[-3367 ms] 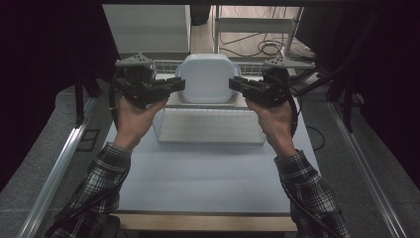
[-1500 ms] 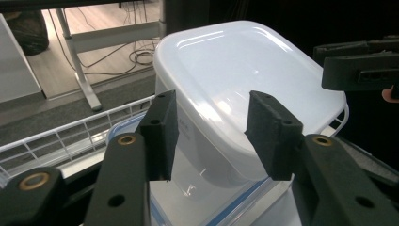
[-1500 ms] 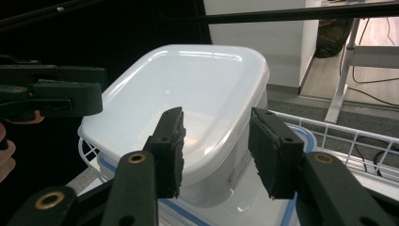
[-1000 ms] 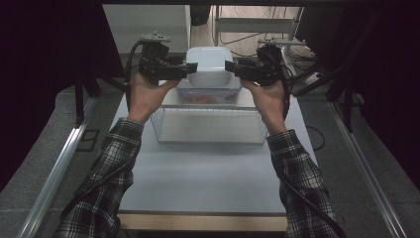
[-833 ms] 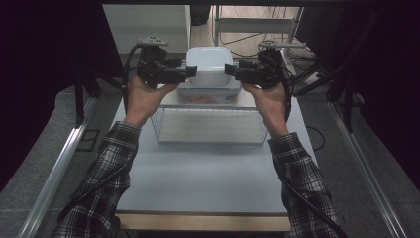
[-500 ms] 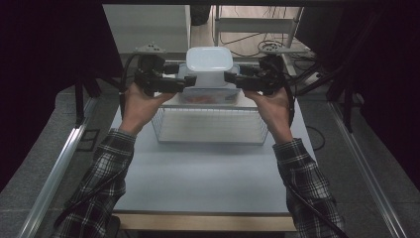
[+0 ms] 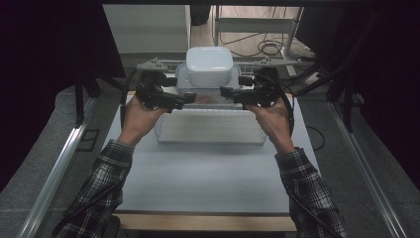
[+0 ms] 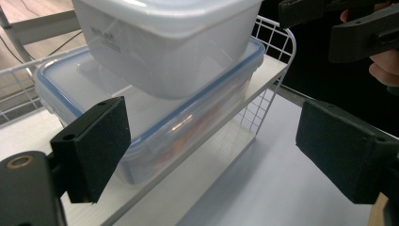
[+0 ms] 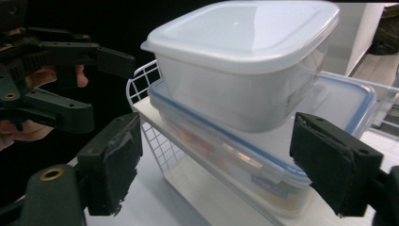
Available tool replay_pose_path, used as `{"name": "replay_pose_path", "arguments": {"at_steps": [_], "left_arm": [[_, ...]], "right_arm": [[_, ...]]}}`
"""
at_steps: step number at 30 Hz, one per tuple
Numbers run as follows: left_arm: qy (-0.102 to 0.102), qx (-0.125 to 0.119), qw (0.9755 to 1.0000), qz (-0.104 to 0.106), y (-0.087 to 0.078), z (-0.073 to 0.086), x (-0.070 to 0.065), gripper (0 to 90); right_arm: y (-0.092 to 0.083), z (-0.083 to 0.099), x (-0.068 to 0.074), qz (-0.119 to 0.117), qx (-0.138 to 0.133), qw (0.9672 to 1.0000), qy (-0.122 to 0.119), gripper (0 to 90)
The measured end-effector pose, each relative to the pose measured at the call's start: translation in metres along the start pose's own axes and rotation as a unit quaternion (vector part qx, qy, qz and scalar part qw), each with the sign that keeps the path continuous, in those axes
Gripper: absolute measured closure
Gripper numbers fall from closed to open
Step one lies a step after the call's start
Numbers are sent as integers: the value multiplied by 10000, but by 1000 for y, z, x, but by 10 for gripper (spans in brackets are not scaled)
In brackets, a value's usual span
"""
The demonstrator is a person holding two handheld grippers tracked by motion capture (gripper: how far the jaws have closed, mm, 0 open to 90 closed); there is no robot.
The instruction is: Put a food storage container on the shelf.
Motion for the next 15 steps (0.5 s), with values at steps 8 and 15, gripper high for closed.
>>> {"name": "replay_pose_path", "arguments": {"at_steps": [8, 15], "left_arm": [[138, 58, 9999, -16, 5, 15, -3, 57], [92, 31, 9999, 25, 4, 27, -5, 54]], "right_arm": [[1, 11, 4, -41, 71, 9999, -80, 112], [2, 22, 8, -58, 114, 9998, -132, 77]]}}
Point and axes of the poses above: each handheld gripper's, and its own axes: y roughly forward along the jaws, z roughly out of its underside, x roughly to its left, the point moved 9 cm from there along y, roughly forward along the jaws, and after that the axes turned 5 degrees about x, right-handed, at the moved point
